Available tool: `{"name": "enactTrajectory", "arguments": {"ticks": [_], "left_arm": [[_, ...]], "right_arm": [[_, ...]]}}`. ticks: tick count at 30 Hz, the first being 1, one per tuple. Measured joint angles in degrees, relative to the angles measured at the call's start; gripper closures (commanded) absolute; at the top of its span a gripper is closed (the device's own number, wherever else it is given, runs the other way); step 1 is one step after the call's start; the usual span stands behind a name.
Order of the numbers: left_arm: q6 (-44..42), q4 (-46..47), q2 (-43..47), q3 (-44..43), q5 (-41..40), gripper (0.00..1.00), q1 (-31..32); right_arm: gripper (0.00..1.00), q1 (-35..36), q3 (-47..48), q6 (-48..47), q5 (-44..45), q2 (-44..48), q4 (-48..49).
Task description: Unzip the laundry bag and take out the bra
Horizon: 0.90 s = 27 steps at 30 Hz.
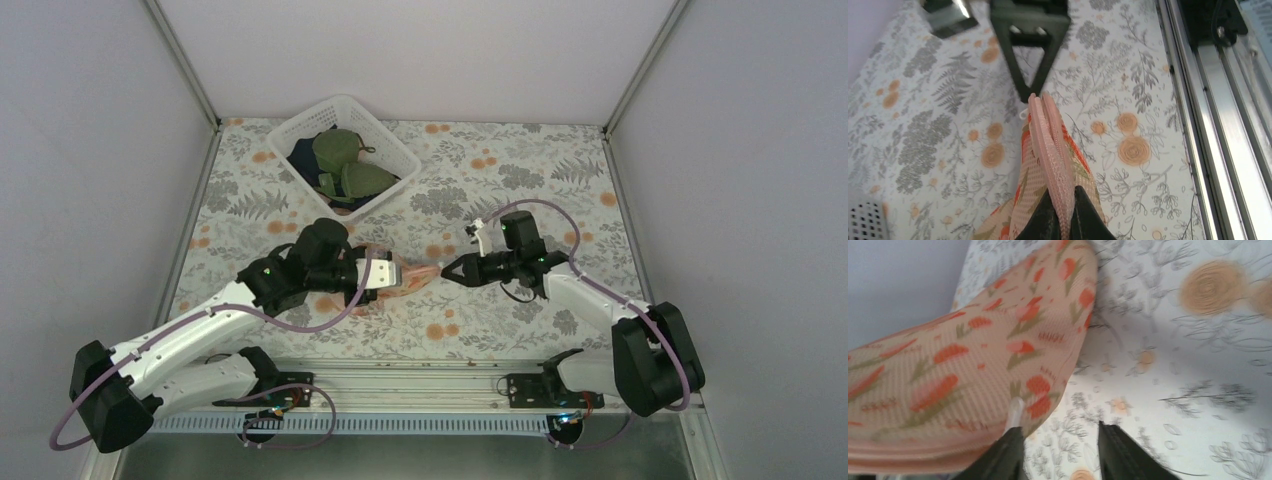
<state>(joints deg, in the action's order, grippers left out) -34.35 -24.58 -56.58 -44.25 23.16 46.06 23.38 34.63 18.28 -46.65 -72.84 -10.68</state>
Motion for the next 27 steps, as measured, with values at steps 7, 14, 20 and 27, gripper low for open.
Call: {"name": "enactTrajectory", "arguments": {"ticks": [7,14,20,27], "left_arm": [[-4.90,1.40,-2.58,5.57,-3.30,0.98,3.96],[-11.15,4.70,-7.04,8.35,-9.18,0.98,12.26],[-13.11,6.45,-10.56,8.63,-10.45,0.56,14.62],[-13.46,5.44,-10.49,7.69,-5.64,0.00,14.97]], "right_arm": [[0.34,-1.09,7.45,-0.04,10.12,0.90,-9.18],[0.33,-1.38,12.74,0.07,18.16,3.54,-12.72],[0.33,-1.33,12.83,-0.76,18.18,3.89,-14.45],[0.31,0.04,13.40,-1.92,17.05,3.89,-15.04]]}}
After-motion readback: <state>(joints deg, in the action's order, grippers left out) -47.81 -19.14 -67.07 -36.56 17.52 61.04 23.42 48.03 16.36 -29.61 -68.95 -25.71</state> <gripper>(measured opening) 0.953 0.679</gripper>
